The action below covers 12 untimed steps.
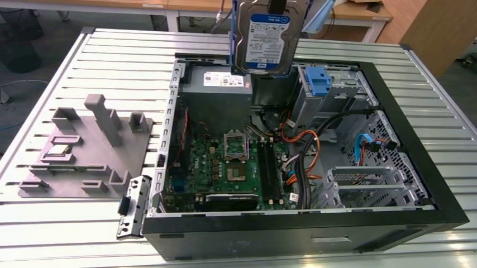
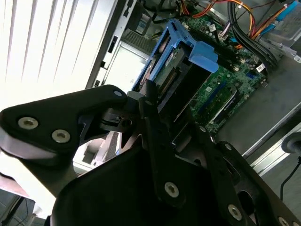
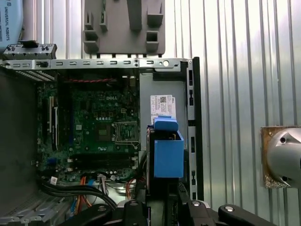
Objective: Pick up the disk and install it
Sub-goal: 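Insert the disk into the insertion slot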
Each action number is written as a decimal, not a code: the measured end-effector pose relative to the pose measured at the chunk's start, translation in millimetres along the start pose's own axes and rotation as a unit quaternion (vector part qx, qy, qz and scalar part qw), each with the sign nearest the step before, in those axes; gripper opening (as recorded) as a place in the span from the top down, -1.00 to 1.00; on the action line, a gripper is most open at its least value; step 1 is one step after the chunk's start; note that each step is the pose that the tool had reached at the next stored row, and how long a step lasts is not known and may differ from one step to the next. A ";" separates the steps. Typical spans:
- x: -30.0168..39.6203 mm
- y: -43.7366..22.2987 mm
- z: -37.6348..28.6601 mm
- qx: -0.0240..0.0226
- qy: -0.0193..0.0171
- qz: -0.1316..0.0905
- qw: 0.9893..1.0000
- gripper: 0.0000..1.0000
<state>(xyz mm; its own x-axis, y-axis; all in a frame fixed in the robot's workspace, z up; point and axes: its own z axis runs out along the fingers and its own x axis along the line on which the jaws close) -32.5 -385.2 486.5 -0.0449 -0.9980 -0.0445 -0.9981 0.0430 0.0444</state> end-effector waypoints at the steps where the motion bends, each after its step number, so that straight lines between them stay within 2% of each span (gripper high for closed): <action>1: 2.5 -0.3 -0.1 0.000 0.000 0.000 1.000 0.30; 12: 33.4 -4.6 -1.5 0.000 0.000 0.000 1.000 0.30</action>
<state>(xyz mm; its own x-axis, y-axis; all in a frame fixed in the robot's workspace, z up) -29.3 -418.7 486.2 -0.0449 -0.9980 -0.0447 -0.9981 0.0429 0.0443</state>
